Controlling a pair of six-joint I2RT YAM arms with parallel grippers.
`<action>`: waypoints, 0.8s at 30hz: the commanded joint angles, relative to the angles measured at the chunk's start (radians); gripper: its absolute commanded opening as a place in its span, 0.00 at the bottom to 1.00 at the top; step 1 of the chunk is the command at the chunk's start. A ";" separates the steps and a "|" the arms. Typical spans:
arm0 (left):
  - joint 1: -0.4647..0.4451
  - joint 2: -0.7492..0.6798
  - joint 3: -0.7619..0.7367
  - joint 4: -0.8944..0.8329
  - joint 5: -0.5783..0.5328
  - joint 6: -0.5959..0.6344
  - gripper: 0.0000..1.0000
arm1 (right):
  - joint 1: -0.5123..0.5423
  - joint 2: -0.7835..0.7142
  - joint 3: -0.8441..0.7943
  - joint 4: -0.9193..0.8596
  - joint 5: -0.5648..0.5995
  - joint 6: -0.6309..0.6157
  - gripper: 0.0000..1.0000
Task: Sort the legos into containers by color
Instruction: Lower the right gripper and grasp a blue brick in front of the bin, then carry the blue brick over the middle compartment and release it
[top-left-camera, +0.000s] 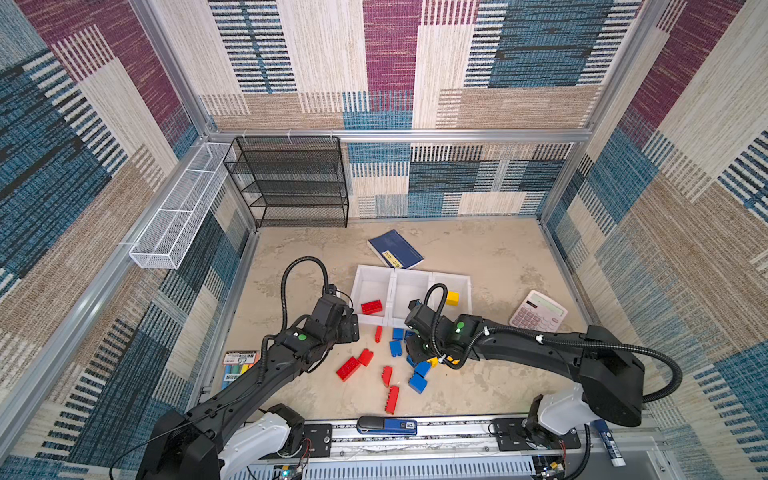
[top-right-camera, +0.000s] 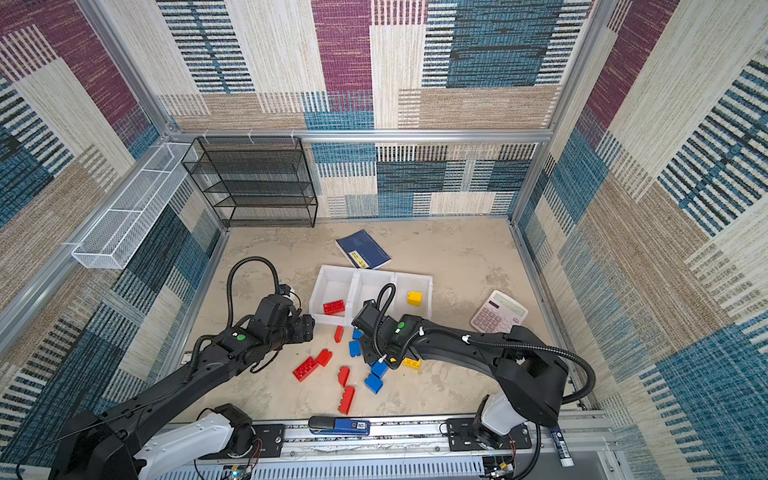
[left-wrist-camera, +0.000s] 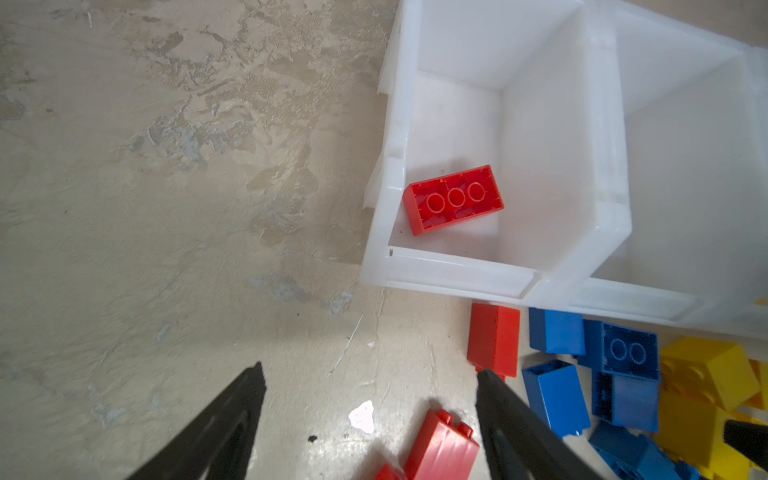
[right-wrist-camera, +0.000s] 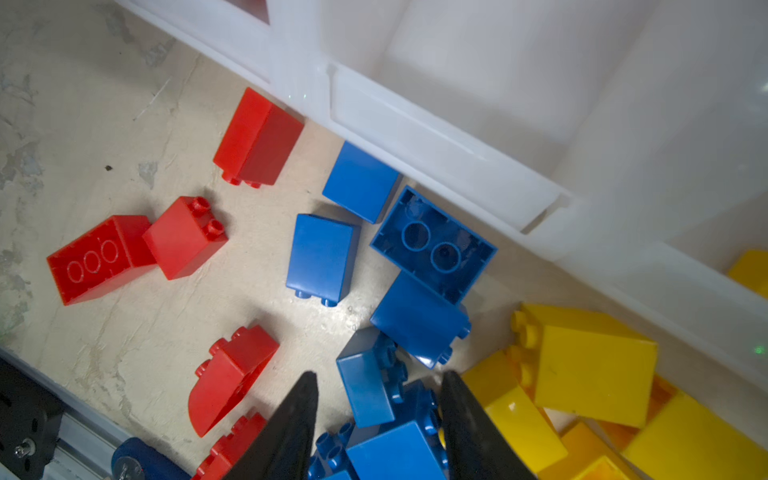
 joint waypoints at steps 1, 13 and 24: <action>0.000 0.002 -0.004 0.012 0.000 -0.014 0.83 | 0.013 0.026 0.012 0.017 0.002 -0.007 0.50; 0.002 0.029 0.000 0.029 0.020 -0.004 0.83 | 0.027 0.106 0.026 0.001 0.004 -0.018 0.44; 0.003 0.042 0.010 0.030 0.026 -0.007 0.83 | 0.028 0.132 0.031 -0.007 -0.008 -0.029 0.31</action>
